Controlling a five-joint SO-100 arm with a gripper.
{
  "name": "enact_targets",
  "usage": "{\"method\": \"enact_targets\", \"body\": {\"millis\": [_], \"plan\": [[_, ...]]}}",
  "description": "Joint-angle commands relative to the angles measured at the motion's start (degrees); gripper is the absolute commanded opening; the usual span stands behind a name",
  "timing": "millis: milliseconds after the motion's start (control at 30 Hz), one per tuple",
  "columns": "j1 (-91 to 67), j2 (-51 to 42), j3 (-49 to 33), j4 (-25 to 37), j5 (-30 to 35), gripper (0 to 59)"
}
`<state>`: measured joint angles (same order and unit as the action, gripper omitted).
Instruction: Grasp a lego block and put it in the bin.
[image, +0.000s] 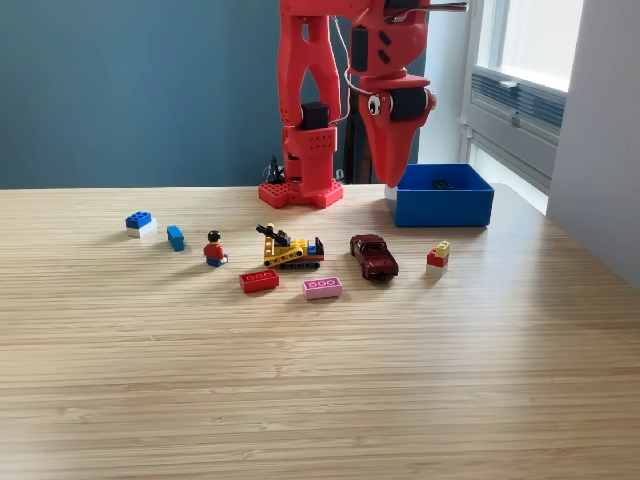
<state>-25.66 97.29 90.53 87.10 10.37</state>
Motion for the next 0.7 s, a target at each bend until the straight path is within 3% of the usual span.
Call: {"method": "enact_targets", "body": {"millis": [33,700], "plan": [[-0.1,4.5,-2.8,-1.0,0.2,6.3],[-1.5,4.5,-4.7,-2.3,-2.0,6.6]]}}
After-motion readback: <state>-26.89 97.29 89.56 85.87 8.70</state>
